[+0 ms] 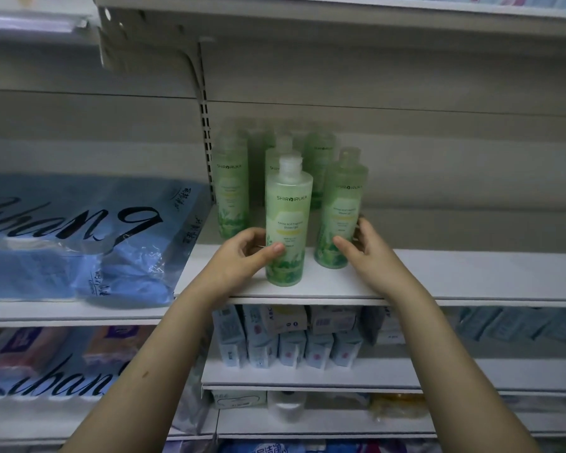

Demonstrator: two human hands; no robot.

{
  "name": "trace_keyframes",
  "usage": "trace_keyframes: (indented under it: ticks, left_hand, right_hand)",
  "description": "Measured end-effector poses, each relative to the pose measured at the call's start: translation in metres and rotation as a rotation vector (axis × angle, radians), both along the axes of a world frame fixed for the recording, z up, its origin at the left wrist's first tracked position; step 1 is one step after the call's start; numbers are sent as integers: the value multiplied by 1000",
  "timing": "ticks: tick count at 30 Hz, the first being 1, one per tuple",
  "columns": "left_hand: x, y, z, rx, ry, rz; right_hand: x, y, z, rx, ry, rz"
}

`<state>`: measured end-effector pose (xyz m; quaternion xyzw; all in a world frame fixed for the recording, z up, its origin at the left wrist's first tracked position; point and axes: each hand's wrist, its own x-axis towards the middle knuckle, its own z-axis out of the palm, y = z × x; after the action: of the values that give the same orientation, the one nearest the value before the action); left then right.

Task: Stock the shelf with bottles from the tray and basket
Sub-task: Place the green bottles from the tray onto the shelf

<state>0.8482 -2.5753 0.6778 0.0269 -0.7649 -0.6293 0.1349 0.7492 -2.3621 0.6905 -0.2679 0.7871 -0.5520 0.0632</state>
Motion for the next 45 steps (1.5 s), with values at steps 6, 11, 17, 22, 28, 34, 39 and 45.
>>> trace_keyframes:
  ticks: [6, 11, 17, 22, 28, 34, 39, 45]
  left_hand:
    - [0, -2, -2, -28, 12, 54]
    - [-1, -1, -2, -39, 15, 62]
    - [-4, 1, -8, -167, 36, 151]
    - [-2, 1, -6, -213, 25, 169]
    - [-2, 1, -5, -204, 4, 178]
    - [0, 2, -4, -190, -6, 180]
    - [0, 2, -2, -183, -15, 184]
    - [1, 2, -3, -167, -10, 177]
  right_hand:
    - [-25, -16, 7, 59, 15, -29]
    - [-53, -29, 8, 91, 24, -51]
    - [-84, -45, 12, 161, 42, -39]
    - [-94, -52, 10, 149, 33, -38]
    - [-94, -54, 2, 76, 26, -38]
    - [-95, -51, -2, 43, 28, -20]
    - [-98, -45, -6, 32, 17, -15]
    - [-97, -44, -6, -4, -7, -21]
